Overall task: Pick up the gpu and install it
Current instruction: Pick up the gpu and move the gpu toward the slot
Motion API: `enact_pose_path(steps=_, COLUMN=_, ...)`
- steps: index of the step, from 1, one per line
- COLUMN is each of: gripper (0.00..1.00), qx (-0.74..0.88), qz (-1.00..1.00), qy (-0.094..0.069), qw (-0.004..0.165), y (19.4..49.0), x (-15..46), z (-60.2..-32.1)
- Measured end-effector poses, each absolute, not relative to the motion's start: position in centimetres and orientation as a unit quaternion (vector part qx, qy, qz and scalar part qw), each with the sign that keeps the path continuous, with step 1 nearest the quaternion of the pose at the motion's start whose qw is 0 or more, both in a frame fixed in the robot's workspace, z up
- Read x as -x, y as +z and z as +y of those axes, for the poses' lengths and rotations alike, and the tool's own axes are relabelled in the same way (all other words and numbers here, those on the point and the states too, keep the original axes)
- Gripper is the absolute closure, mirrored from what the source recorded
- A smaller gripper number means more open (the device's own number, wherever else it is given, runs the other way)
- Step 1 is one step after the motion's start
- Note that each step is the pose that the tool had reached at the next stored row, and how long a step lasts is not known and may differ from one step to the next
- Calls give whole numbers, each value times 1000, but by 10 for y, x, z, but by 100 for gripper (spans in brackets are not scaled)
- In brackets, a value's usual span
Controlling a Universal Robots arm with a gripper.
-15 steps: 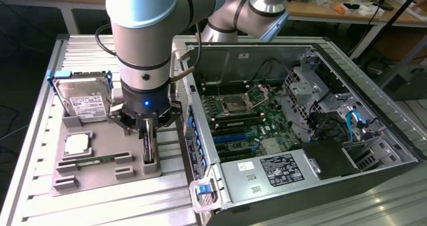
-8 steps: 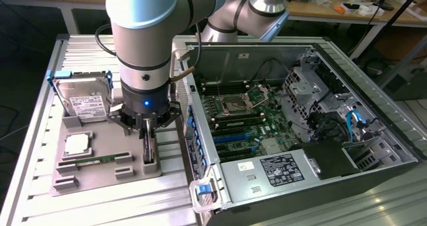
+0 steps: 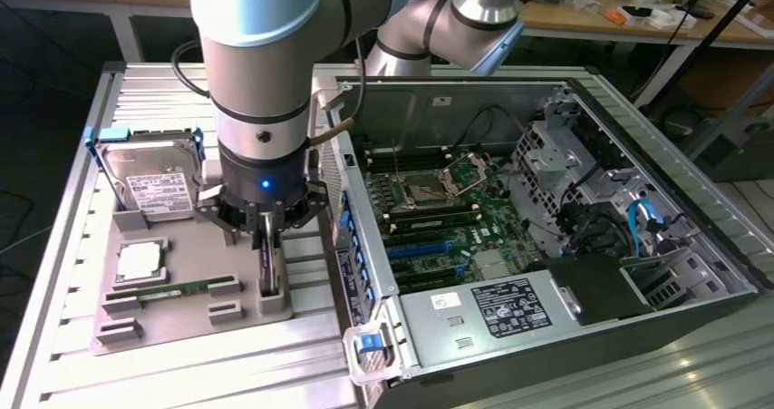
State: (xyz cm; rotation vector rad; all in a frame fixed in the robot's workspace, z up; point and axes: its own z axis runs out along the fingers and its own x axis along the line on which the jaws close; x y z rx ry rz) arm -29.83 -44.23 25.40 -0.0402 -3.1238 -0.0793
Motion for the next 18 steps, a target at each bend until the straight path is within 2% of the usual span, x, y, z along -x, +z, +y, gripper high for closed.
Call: enact_pose_path(steps=18, gripper=73, qx=13, qz=-1000, qy=-26, qw=8, y=284, x=298, z=-442)
